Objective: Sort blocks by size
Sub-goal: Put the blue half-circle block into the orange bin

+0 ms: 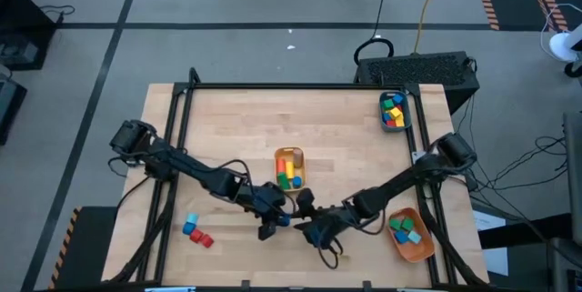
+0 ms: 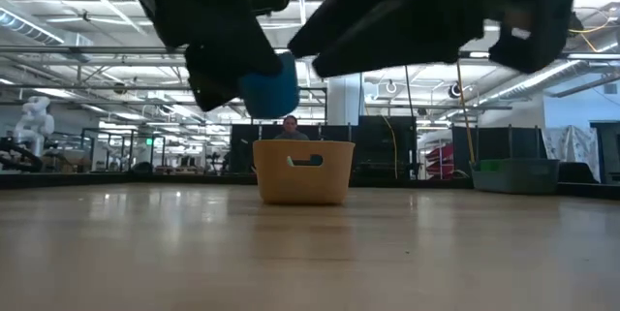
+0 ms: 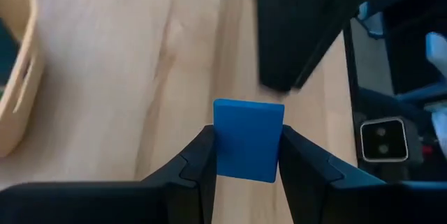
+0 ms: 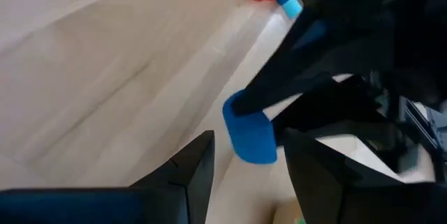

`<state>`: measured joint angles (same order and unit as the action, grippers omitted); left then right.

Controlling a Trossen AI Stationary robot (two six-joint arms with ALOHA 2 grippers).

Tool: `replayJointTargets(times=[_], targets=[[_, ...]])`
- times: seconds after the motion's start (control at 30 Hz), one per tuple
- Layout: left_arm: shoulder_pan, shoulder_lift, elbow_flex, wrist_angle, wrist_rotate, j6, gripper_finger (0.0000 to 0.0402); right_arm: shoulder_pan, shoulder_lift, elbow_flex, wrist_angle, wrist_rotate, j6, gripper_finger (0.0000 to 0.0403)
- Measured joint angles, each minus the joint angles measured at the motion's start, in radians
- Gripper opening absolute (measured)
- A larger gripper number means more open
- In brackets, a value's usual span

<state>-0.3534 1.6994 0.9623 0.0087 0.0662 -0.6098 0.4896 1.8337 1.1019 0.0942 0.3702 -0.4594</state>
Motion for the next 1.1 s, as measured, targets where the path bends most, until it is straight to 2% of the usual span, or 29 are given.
replayJointTargets(times=[0.23, 0.47, 0.8, 1.1], targets=[[0.003, 0.062, 0.075, 0.01, 0.049, 0.074, 0.0122, -0.017, 0.033, 0.0, 0.054, -0.05, -0.068, 0.0157], [0.012, 0.082, 0.088, 0.022, 0.072, 0.1, 0.0122, -0.015, 0.048, 0.0, 0.063, -0.099, -0.089, 0.0155], [0.013, 0.081, 0.088, 0.045, 0.094, 0.117, 0.0122, -0.016, 0.048, 0.0, 0.06, -0.118, -0.104, 0.0086], [0.014, 0.081, 0.087, 0.065, 0.102, 0.122, 0.0123, -0.015, 0.046, 0.0, 0.059, -0.121, -0.105, 0.0063]])
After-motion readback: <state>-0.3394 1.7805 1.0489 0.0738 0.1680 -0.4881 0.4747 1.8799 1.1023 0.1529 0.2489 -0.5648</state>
